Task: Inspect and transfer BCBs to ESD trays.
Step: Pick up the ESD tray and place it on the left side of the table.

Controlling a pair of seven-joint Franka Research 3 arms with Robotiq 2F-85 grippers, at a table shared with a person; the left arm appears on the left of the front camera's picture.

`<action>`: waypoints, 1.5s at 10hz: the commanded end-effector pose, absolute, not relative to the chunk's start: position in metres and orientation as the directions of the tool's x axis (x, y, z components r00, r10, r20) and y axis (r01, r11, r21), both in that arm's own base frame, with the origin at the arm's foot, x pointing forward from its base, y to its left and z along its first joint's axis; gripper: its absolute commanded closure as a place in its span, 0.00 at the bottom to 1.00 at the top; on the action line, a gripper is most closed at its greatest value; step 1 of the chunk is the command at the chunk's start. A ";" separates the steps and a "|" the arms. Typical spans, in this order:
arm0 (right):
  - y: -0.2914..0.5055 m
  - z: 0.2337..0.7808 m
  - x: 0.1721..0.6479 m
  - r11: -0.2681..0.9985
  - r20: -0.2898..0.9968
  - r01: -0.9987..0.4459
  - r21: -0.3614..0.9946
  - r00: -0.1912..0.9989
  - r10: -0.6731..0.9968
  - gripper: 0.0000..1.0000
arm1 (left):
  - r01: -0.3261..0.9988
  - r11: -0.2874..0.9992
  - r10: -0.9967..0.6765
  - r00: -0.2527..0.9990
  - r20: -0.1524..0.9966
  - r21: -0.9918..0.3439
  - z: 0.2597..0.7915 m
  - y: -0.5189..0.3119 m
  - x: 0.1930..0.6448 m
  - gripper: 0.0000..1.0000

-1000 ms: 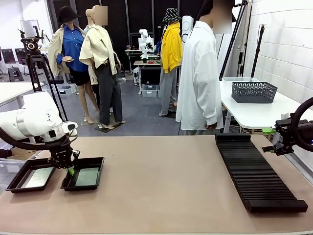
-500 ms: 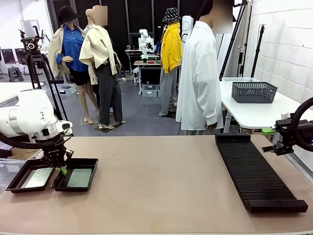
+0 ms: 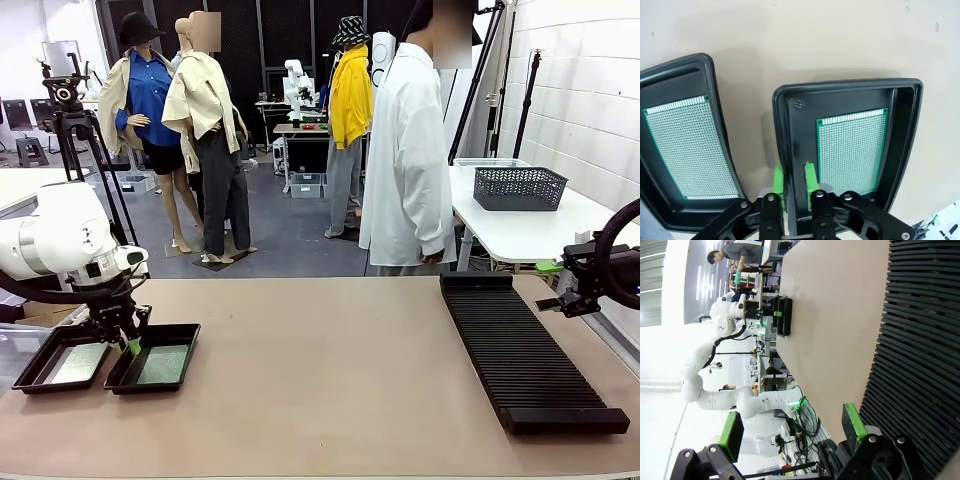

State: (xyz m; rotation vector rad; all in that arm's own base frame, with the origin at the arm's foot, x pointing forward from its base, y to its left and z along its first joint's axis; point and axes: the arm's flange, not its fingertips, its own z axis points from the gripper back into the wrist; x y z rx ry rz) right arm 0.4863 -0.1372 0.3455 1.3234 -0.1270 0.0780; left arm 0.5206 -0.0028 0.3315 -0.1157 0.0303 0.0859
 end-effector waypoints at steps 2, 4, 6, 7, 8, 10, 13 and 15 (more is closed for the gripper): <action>-0.136 0.346 0.485 0.245 0.138 -0.129 0.961 0.990 -0.019 0.00 | -0.065 0.979 0.059 0.998 -0.039 -0.194 0.348 -0.003 0.514 0.09; -0.136 0.346 0.485 0.245 0.138 -0.129 0.961 0.990 -0.019 0.00 | -0.067 0.973 0.064 0.998 -0.019 -0.222 0.362 -0.005 0.504 0.00; -0.136 0.346 0.485 0.245 0.138 -0.129 0.961 0.990 -0.019 0.00 | -0.065 0.969 0.062 0.998 -0.022 -0.237 0.368 -0.004 0.497 0.00; -0.136 0.346 0.485 0.245 0.138 -0.129 0.961 0.990 -0.019 0.00 | -0.069 0.969 0.065 0.998 -0.025 -0.237 0.370 -0.005 0.494 0.00; -0.136 0.346 0.485 0.245 0.138 -0.129 0.961 0.990 -0.019 0.00 | -0.068 0.970 0.064 0.998 -0.026 -0.235 0.371 -0.006 0.495 0.00; -0.136 0.346 0.485 0.245 0.138 -0.129 0.961 0.990 -0.019 0.00 | -0.076 0.969 0.068 0.997 -0.041 -0.237 0.370 -0.006 0.498 0.00; -0.136 0.346 0.485 0.245 0.138 -0.129 0.961 0.990 -0.019 0.00 | -0.087 0.974 0.083 0.996 -0.032 -0.210 0.371 -0.009 0.501 0.00; -0.136 0.346 0.485 0.245 0.138 -0.129 0.961 0.990 -0.019 0.00 | -0.087 0.974 0.083 0.996 -0.032 -0.210 0.371 -0.009 0.501 0.00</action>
